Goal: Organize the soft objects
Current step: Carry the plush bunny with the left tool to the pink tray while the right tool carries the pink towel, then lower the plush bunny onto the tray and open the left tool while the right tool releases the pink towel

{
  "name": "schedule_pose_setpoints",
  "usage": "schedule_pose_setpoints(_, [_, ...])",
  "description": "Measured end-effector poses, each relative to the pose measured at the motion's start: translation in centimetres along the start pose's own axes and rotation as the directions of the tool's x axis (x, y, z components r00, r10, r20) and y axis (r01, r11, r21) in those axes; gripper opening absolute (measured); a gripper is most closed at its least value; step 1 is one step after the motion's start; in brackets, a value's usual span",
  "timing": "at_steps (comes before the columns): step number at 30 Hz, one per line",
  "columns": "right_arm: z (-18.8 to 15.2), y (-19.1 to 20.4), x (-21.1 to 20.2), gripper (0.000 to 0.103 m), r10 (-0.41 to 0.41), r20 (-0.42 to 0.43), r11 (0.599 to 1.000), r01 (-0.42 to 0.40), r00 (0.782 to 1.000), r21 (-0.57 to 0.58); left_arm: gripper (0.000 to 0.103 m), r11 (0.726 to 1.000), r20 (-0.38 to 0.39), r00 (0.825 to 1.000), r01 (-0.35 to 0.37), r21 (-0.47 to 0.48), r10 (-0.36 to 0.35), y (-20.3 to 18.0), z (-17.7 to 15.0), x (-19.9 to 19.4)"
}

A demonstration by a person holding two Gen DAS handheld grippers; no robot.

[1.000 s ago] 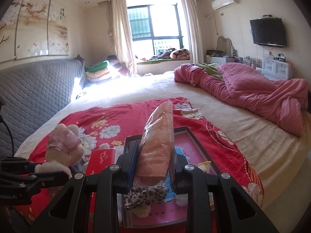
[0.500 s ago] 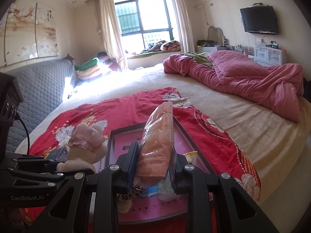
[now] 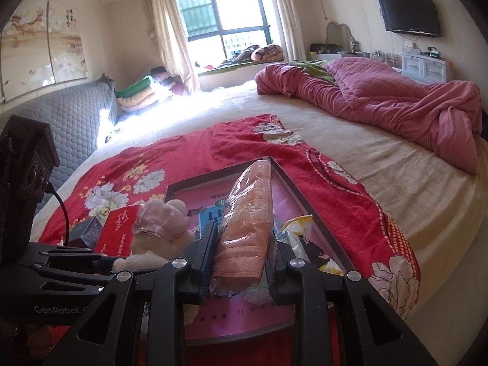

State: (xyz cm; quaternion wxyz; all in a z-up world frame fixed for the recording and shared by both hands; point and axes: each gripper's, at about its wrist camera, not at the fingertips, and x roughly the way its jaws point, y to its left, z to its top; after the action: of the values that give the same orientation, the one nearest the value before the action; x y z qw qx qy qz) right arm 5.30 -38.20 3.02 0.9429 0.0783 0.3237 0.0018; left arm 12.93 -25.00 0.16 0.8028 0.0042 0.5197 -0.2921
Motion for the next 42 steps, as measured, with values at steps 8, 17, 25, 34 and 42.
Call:
schedule_pose_setpoints(8, [-0.9, -0.1, 1.8, 0.03, 0.016, -0.085, 1.0, -0.016, 0.996, -0.001, 0.037, 1.0, -0.02, 1.0, -0.004, -0.006, 0.004, 0.4, 0.3, 0.9])
schedule_pose_setpoints(17, [-1.9, 0.1, 3.7, 0.031, 0.012, -0.165, 0.999, -0.017, 0.986, -0.028, 0.037, 1.0, -0.019, 1.0, 0.001, -0.02, -0.001, 0.7, 0.1, 1.0])
schedule_pose_setpoints(25, [-2.7, 0.5, 4.7, 0.031, 0.004, -0.208, 0.998, -0.016, 0.978, -0.053, 0.037, 1.0, -0.014, 1.0, -0.001, -0.02, 0.001, 0.8, 0.1, 0.8])
schedule_pose_setpoints(34, [-3.2, 0.6, 5.0, 0.031, -0.012, -0.23, 0.997, -0.005, 0.973, -0.071, 0.037, 1.0, -0.011, 1.0, -0.007, -0.024, 0.007, 1.0, 0.0, 0.6])
schedule_pose_setpoints(42, [-2.8, 0.4, 4.7, 0.038, -0.009, -0.21, 0.999, -0.001, 0.978, -0.052, 0.037, 1.0, -0.013, 1.0, -0.003, -0.03, 0.002, 1.1, -0.1, 0.7])
